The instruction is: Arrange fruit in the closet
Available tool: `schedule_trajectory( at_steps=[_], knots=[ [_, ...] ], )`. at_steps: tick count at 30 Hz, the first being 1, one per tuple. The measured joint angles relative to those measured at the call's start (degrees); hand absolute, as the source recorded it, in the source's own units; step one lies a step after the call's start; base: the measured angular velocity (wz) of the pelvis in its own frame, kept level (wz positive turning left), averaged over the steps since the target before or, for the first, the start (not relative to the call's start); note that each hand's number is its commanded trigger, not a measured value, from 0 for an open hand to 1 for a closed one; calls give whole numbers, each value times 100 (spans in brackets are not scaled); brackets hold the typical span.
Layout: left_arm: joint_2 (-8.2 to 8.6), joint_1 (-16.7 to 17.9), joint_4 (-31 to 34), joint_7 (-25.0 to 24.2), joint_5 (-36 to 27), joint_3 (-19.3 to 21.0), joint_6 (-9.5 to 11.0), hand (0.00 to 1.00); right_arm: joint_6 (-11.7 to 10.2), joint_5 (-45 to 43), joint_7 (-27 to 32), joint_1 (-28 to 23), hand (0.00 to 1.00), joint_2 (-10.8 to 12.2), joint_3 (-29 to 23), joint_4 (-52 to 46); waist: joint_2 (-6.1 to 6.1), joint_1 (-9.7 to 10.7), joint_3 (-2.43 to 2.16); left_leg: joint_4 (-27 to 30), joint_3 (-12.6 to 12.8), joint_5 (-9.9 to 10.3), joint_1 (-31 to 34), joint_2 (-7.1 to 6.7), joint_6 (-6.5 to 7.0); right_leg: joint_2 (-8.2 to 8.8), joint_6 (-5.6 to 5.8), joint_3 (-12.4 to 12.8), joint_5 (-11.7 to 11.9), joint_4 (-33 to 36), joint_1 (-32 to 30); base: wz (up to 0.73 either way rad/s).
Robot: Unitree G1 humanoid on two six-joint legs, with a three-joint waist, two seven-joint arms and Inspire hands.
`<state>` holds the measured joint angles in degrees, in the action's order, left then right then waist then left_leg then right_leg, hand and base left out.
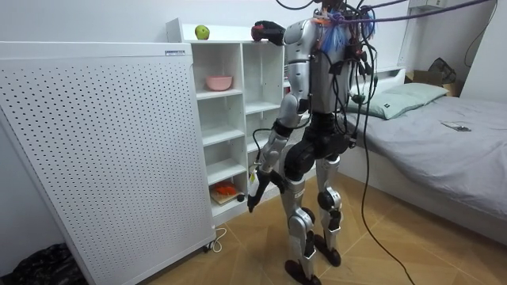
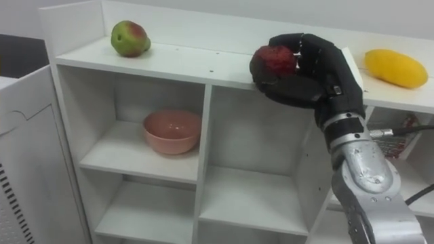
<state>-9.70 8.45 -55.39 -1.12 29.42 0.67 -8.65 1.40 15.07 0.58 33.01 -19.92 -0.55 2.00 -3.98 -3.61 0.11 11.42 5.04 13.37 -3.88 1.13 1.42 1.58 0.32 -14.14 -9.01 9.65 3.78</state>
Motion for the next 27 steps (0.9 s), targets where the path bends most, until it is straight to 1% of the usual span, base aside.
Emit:
schedule_trajectory(
  at_steps=[2,3,5,7,10,12,13,14,16,18,19,20,21,23,25,26,27],
  knots=[
    [-1,7,-97,137,6,-12,124,0,-6,24,-11,-337,100,0,15,-443,18,-70,-13,-27,40,-3,-74,10,-5,-12,0,17,0,2,22,-11],
    [0,20,-127,180,8,-12,162,0,-6,38,-39,-426,100,0,17,-551,19,-88,-21,-32,48,-3,-87,17,-5,-13,0,26,0,1,24,-19],
    [0,60,-201,271,9,-14,194,0,-5,44,-147,-614,100,1,103,-816,19,-94,-27,-48,47,-3,-105,20,-5,-14,0,60,0,0,18,-14],
    [-3,105,-260,351,-11,-23,199,0,7,42,-261,-760,100,13,214,-1037,17,-130,-28,-73,106,-3,-138,22,-5,-20,0,166,0,-1,11,-12],
    [-3,168,-303,399,-15,-121,208,0,19,104,-340,-784,100,18,383,-1407,7,-127,-30,-76,125,-3,-132,17,-5,-24,0,340,0,-1,-6,-1],
    [-3,130,-444,414,-15,-144,227,0,18,268,-454,-784,100,21,394,-1628,-21,-137,-48,-77,146,-3,-134,19,-5,-31,0,400,0,-2,-7,0],
    [-3,152,-454,417,-15,-151,227,0,17,345,-521,-785,100,50,399,-1753,-46,-147,-65,-77,167,-3,-146,23,-5,-39,0,481,0,-4,-5,-4],
    [-3,160,-512,424,-16,-167,232,0,16,421,-567,-795,100,116,415,-1864,-62,-150,-74,-78,188,-3,-167,27,-5,-46,0,494,0,-3,9,-6],
    [-5,160,-615,433,-64,-205,231,0,0,551,-598,-868,100,237,450,-1990,-74,-150,-82,-77,213,-3,-187,32,-5,-54,0,539,0,-6,22,-8],
    [-3,157,-659,437,-129,-207,234,0,-20,792,-674,-1036,100,251,451,-2013,-98,-148,-69,-75,227,-3,-207,33,-5,-55,-2,553,1,-4,44,-3],
    [-3,165,-662,442,-211,-218,234,0,-20,1002,-726,-1259,100,277,461,-2007,-102,-148,-50,-65,229,-3,-226,32,-5,-55,-6,564,7,-5,86,0],
    [-4,179,-660,445,-293,-240,232,0,-18,1237,-778,-1538,100,304,497,-1973,-89,-146,-40,-59,230,0,-244,31,-4,-52,-3,558,13,3,109,0],
    [-4,175,-656,446,-295,-241,232,0,-14,1359,-797,-1677,100,306,518,-1945,-80,-146,-34,-70,228,4,-240,31,-2,-52,-1,547,19,6,106,-4],
    [-4,122,-666,449,-294,-248,230,0,-14,1642,-905,-1965,100,358,614,-1559,10,-114,23,-50,215,37,-160,36,15,-52,-8,537,62,4,62,0],
    [0,65,-660,479,-304,-325,230,0,5,1780,-910,-2147,100,442,617,-1080,91,-114,23,40,216,35,-4,44,19,-51,-18,524,117,22,-63,0],
    [-2,43,-658,530,-389,-416,230,0,62,1849,-863,-2272,100,477,623,-823,138,-127,19,62,223,23,107,42,29,-48,-19,524,143,33,-172,0],
    [3,32,-666,552,-426,-434,230,0,63,1887,-870,-2301,100,501,625,-665,164,-129,25,74,232,8,162,37,31,-41,-21,518,152,43,-228,-4]
  ],
)
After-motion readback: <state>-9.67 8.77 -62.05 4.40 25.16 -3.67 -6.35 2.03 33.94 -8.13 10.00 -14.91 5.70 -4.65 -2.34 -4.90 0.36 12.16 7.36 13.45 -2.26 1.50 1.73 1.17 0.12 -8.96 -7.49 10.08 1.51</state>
